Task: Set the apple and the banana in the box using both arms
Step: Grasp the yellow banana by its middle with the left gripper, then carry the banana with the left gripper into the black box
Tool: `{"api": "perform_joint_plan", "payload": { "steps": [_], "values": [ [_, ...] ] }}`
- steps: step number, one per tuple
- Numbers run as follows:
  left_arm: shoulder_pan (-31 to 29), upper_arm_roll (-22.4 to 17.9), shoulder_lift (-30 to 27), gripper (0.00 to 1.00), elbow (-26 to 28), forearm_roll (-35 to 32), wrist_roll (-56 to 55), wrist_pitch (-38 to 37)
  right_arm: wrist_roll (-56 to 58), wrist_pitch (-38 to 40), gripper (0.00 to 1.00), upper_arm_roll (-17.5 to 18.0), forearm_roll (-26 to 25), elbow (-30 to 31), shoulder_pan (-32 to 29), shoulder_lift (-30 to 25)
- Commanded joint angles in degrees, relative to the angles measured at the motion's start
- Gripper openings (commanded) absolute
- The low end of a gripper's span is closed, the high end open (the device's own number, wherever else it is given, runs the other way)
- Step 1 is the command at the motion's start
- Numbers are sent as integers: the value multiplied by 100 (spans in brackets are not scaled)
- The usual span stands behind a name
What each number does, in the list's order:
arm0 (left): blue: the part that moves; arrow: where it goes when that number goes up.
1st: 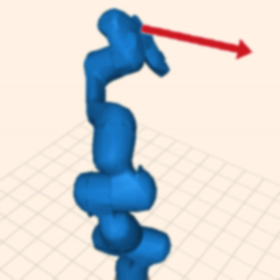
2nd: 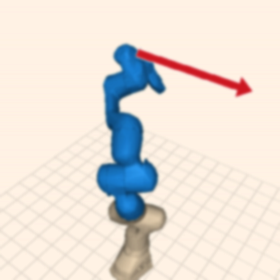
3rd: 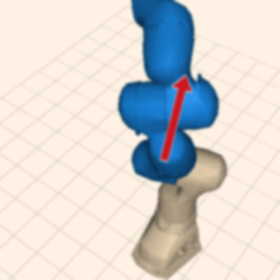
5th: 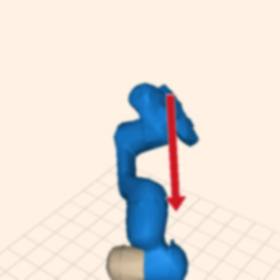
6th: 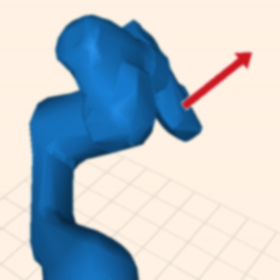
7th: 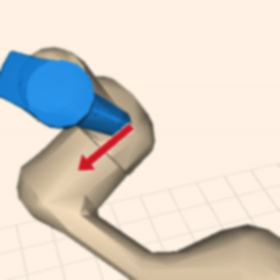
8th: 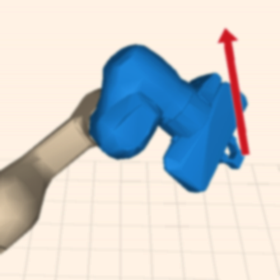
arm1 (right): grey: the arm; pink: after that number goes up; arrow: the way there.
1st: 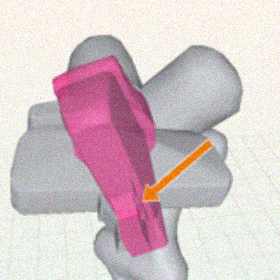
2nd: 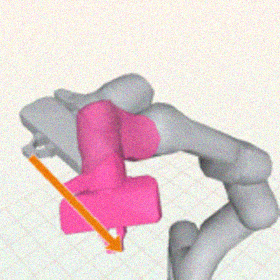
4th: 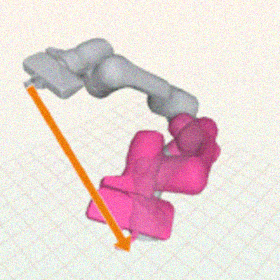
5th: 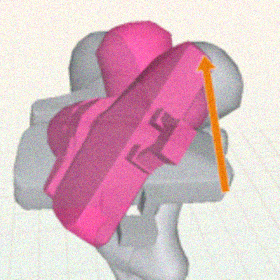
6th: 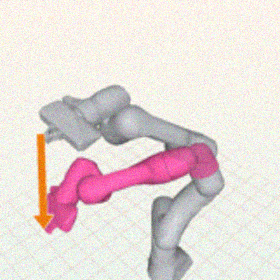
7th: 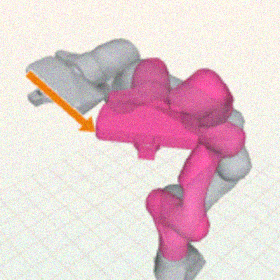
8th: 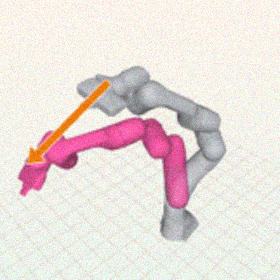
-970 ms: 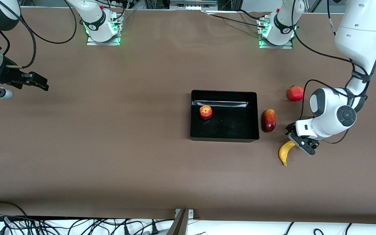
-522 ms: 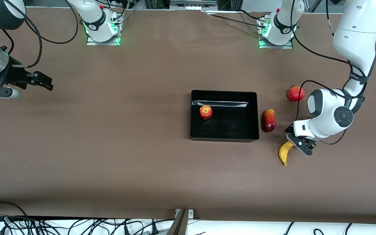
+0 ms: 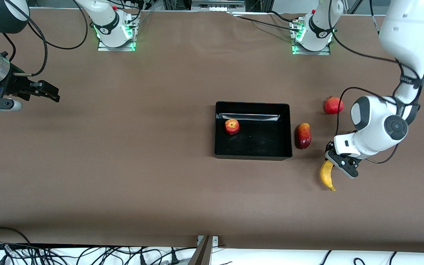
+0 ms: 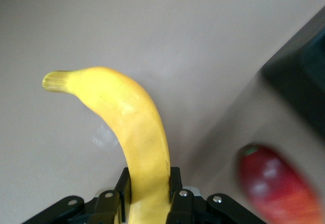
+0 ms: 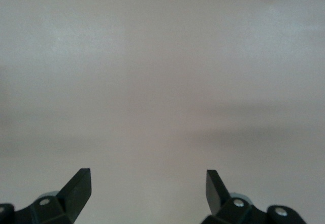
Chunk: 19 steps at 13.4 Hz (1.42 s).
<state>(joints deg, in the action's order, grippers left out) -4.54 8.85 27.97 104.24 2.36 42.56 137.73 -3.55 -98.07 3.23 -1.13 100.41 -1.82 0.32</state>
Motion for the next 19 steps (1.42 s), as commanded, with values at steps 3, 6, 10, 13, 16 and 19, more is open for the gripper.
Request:
{"api": "perform_joint_plan", "payload": {
  "steps": [3,6,10,13,16,19],
  "values": [
    [1444,-50,-722,0,227,634,-1159,-484,-23,34,100,11,8,49,7,-94],
    [2131,-50,-670,0,455,625,-1977,-528,-23,25,100,11,8,49,7,-85],
    [2256,-50,-573,0,755,625,-2102,-475,-23,25,100,11,8,40,7,-85],
    [2256,-50,-582,0,931,616,-2024,-466,-32,34,100,11,8,32,7,-85],
    [2256,-41,-766,0,870,555,-1979,-545,-23,25,100,20,8,32,7,-85],
    [2256,56,-898,0,870,564,-2023,-860,-23,25,100,11,8,32,7,-85]
  ]
}}
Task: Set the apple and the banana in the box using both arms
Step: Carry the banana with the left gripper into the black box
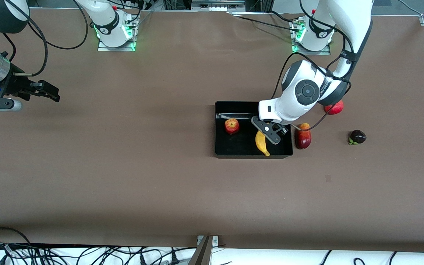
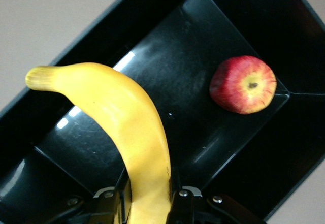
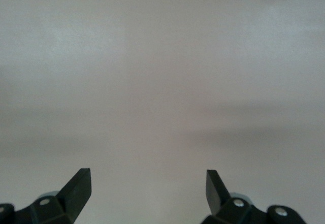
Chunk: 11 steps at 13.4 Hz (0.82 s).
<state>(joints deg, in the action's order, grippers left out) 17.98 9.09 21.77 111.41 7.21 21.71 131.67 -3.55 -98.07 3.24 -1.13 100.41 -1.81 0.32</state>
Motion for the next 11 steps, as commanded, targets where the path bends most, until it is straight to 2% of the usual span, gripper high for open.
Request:
{"api": "perform_joint_plan", "payload": {
  "steps": [1,5,11],
  "values": [
    [12,32,-313,0,162,79,96,-334,-23,25,100,10,8,32,5,-85],
    [39,146,-244,0,250,88,70,-291,-23,34,100,19,8,32,5,-85],
    [39,120,187,0,347,70,70,262,-23,25,100,19,8,32,5,-85]
  ]
}}
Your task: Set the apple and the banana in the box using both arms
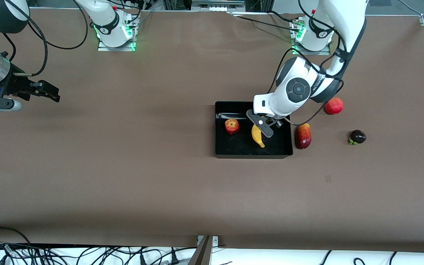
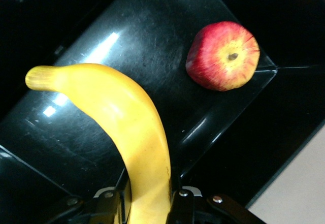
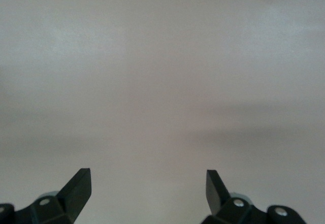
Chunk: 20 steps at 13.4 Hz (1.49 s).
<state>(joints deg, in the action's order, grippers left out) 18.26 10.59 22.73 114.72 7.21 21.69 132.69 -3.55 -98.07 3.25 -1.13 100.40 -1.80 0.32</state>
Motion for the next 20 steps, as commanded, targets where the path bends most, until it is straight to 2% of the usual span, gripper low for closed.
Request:
{"api": "perform_joint_plan", "payload": {
  "steps": [1,5,6,7,8,11,13,20],
  "values": [
    [10,-57,152,0,15,70,90,196,-23,34,100,18,8,32,4,-85],
    [10,-92,258,0,15,70,73,205,-23,25,100,18,8,32,4,-85],
    [10,-92,258,6,6,79,38,196,-23,25,100,18,8,32,4,-85],
    [10,-101,258,81,6,88,-15,196,-23,34,100,18,8,32,4,-85],
    [2,-153,241,100,6,79,54,161,-23,25,100,18,8,32,4,-85],
    [-86,-303,-66,100,-11,79,37,100,-23,34,100,18,8,32,4,-85],
    [-453,-303,-460,100,-81,70,72,-171,-23,25,100,18,8,32,4,-85],
    [-1965,-295,-2183,100,-635,-52,-295,-2525,-40,-28,100,18,-10,32,13,-76]
  ]
}}
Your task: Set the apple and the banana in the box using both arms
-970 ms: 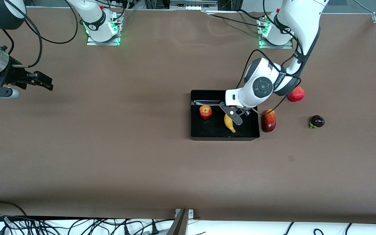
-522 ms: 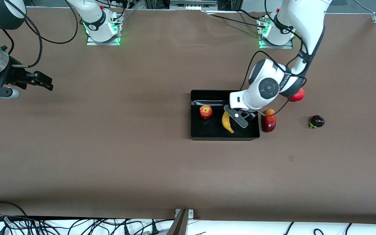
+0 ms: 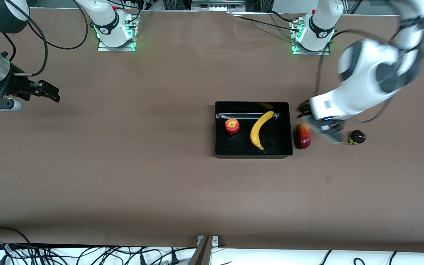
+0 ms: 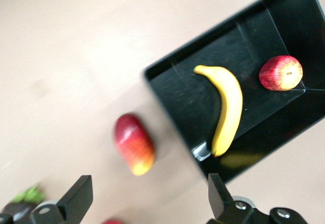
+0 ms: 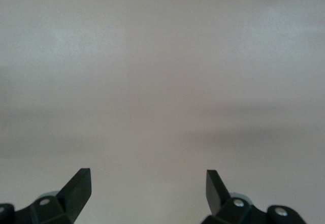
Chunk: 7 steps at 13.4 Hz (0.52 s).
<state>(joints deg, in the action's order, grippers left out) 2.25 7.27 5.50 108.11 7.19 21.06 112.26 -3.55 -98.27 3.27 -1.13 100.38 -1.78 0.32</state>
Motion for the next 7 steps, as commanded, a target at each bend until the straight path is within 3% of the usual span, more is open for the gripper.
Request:
{"api": "perform_joint_plan", "payload": {
  "steps": [1,4,7],
  "values": [
    [-539,38,-636,100,-78,-216,-521,-825,-58,18,100,16,-1,26,11,-76],
    [-647,-41,-935,100,-500,-446,-1041,-1731,-58,27,100,7,8,17,2,-67],
    [-918,-68,-1042,100,-607,-534,-1218,-1848,-58,-17,100,7,8,17,2,-59]
  ]
}}
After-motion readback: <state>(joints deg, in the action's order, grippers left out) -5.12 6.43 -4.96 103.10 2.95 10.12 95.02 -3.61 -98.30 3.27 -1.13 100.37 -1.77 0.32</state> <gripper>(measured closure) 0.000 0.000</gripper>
